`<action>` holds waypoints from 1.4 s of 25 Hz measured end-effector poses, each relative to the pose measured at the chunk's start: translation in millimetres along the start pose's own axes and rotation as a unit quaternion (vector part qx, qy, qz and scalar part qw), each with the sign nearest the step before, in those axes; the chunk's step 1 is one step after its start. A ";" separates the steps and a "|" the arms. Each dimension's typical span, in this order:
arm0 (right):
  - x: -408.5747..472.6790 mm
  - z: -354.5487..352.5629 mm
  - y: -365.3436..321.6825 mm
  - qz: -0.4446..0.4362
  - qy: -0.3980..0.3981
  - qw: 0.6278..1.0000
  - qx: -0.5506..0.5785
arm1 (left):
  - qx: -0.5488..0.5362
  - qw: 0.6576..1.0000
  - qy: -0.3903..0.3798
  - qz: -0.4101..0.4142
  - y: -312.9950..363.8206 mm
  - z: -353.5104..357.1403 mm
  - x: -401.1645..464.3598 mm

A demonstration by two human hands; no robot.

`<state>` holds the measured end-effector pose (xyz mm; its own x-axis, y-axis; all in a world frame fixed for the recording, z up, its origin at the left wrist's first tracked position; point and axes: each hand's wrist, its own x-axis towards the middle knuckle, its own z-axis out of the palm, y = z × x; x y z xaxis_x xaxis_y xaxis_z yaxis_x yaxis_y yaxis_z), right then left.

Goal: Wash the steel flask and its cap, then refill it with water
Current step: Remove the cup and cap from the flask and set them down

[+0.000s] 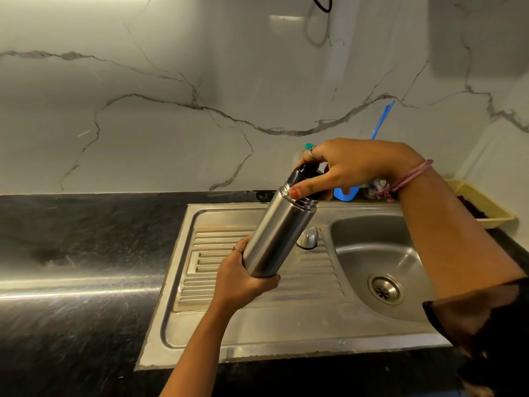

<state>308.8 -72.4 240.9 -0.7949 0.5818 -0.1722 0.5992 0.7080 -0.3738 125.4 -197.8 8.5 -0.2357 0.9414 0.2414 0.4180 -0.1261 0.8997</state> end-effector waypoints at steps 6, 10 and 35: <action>-6.8 -2.4 7.7 -0.037 -0.059 0.996 0.053 | -0.002 1.000 0.000 0.001 -0.9 4.5 -3.0; -1.1 -1.4 6.6 0.008 -0.003 1.000 0.017 | 0.004 1.000 -0.001 0.002 -0.7 7.1 -3.1; -10.5 49.3 61.3 -0.070 0.192 0.869 0.451 | -0.088 0.993 0.031 -0.076 3.6 12.7 -8.8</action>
<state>349.1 -54.9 174.9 -0.6598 0.7287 0.1834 0.0439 0.2811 -0.9587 140.1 -202.6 5.0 -0.3392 0.9337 0.1151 0.2151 -0.0422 0.9757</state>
